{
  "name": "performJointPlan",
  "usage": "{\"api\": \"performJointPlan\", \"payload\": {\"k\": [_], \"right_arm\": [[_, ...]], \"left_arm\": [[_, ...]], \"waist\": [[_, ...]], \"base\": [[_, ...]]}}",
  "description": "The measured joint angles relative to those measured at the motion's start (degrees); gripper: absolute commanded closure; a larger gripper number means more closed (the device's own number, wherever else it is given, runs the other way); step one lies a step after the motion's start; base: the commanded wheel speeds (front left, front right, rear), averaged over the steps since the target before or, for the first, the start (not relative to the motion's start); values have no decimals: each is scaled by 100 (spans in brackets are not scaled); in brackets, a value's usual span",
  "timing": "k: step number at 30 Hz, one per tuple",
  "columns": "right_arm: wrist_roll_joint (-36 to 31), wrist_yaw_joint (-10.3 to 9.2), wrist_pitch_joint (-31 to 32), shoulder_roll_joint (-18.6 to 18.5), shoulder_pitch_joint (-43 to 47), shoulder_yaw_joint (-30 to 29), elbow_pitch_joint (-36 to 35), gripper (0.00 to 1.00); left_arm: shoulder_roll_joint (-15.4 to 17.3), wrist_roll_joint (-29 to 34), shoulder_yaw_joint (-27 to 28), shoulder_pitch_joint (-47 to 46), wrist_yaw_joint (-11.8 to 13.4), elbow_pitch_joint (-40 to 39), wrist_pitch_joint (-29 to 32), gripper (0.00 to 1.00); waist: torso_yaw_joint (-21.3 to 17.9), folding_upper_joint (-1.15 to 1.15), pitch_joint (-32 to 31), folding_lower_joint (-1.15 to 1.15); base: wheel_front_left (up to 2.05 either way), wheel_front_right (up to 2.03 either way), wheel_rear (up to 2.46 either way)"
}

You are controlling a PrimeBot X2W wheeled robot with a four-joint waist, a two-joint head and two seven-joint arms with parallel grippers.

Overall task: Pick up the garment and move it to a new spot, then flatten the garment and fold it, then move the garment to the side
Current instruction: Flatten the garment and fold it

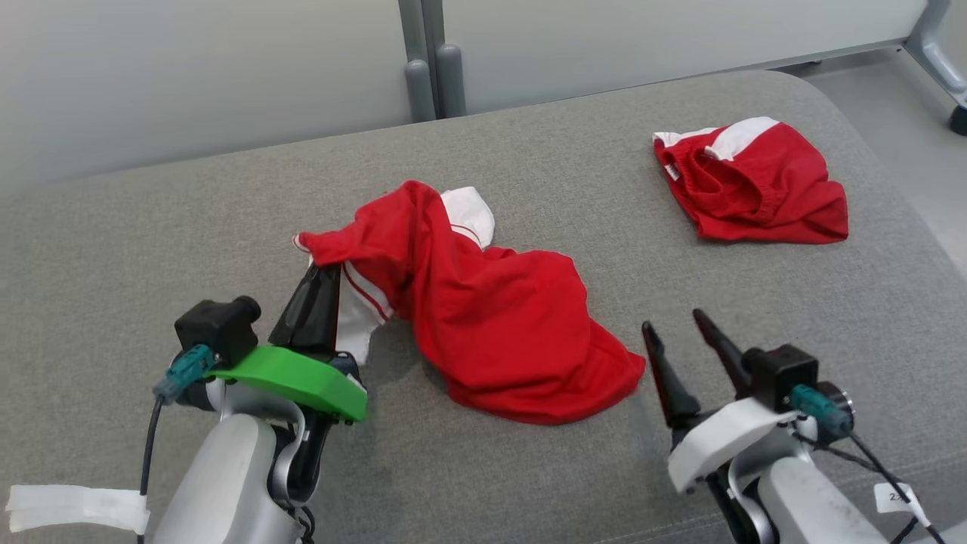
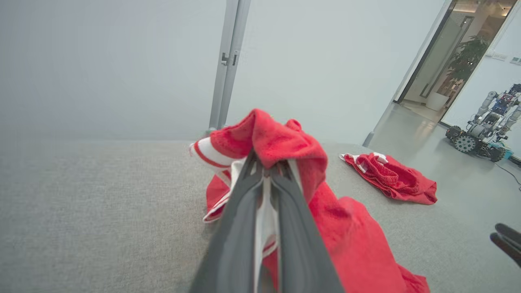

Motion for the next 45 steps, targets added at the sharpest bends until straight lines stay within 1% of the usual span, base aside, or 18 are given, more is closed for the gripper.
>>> {"api": "performJointPlan", "payload": {"k": [7,10,14,17,20,23,28,29,30,31,32,33,34,35,36,38,40,45], "right_arm": [[-21,477,200,257,238,766,350,0],[-87,630,299,292,239,1028,567,0],[-350,680,474,254,149,1304,975,0],[-601,723,564,201,-99,1471,1240,0],[-780,722,588,100,-456,1492,1429,0],[-847,723,650,75,-765,1485,1651,0],[-845,738,747,81,-955,1492,2049,0],[-844,753,747,85,-1006,1492,2098,9],[-843,773,747,89,-1073,1493,2129,27],[-843,777,745,102,-1151,1505,2175,54],[-840,778,738,113,-1213,1510,2219,61],[-831,779,737,125,-1261,1504,2256,61],[-822,779,720,136,-1288,1497,2281,65],[-820,779,668,145,-1304,1494,2302,79],[-814,781,610,158,-1332,1495,2321,100],[-779,826,542,190,-1398,1478,2354,100],[-706,825,376,223,-1459,1382,2353,100],[-482,806,69,202,-1832,880,2129,100]], "left_arm": [[0,138,49,-41,0,-894,-16,100],[2,155,-35,-42,0,-1168,-18,100],[1,155,-280,-41,0,-1360,-18,100],[3,154,-477,-38,0,-1460,-18,100],[4,152,-631,-37,2,-1544,-18,100],[5,144,-702,-34,12,-1645,-18,100],[8,144,-713,-35,88,-1720,-18,100],[8,144,-705,-35,110,-1734,-18,100],[8,144,-683,-35,132,-1751,-18,100],[7,146,-635,-35,143,-1762,-18,100],[9,146,-591,-35,162,-1770,-18,100],[13,146,-565,-35,165,-1782,-18,100],[16,146,-549,-34,186,-1797,-18,100],[18,148,-528,-30,209,-1819,-18,100],[15,165,-487,-24,216,-1836,-18,100],[18,190,-401,-15,256,-1853,-18,100],[20,193,-353,-12,258,-1858,-18,100],[16,249,-162,-7,318,-1900,-18,100]], "waist": [[212,0,-51,0],[243,0,-23,0],[303,0,57,0],[380,0,140,0],[484,0,234,0],[603,0,335,0],[804,0,508,0],[839,0,541,0],[871,0,574,0],[899,0,605,0],[924,0,631,0],[943,0,653,0],[956,0,671,0],[962,0,685,0],[955,0,691,0],[920,0,691,0],[870,0,682,0],[745,0,640,0]], "base": [[0,0,0],[0,0,0],[0,0,0],[0,0,0],[0,0,0],[0,0,0],[0,0,0],[0,0,0],[0,0,0],[0,0,0],[0,0,0],[0,0,0],[0,0,0],[0,0,0],[0,0,0],[0,0,0],[0,0,0],[0,0,0]]}}
